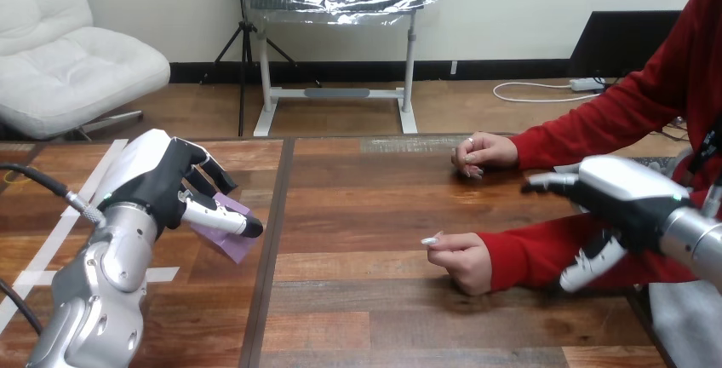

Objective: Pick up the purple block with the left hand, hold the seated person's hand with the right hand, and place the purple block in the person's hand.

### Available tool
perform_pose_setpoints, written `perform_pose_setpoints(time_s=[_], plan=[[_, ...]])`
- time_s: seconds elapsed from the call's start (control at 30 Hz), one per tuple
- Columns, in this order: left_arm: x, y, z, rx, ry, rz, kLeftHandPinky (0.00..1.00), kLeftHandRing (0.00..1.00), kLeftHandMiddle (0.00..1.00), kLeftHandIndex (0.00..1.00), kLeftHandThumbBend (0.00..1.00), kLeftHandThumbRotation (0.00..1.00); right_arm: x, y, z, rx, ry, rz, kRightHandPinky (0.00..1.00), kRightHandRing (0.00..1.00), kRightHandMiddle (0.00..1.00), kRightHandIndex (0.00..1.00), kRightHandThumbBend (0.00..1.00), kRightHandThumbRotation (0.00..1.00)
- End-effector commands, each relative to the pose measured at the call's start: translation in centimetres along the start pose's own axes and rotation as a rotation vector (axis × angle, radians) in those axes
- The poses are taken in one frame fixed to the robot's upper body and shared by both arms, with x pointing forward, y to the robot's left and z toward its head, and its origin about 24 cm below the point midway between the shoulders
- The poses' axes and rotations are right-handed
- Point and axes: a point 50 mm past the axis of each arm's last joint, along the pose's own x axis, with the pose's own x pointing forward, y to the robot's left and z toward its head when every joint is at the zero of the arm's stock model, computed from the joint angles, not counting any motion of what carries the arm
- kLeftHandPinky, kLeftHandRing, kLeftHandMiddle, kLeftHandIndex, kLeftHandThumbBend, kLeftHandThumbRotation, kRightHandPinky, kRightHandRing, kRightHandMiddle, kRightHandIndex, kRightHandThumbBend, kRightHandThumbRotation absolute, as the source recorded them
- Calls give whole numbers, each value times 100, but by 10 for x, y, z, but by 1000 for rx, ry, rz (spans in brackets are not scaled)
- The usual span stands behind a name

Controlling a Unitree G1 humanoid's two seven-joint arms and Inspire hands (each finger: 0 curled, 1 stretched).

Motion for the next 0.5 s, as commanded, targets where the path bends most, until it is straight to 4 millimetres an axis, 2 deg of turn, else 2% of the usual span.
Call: perform_pose_setpoints(time_s=[0.0, 0.47], plan=[[1, 15, 14, -3, -52, 85, 24, 32, 40, 46, 74, 0, 10, -29, 12, -56, -18, -52, 90, 90, 90, 90, 100, 22], [1, 15, 13, -5, -57, 87, 24, 31, 40, 46, 74, 0, 19, -14, 16, -96, 24, 7, 86, 87, 88, 88, 100, 22]])
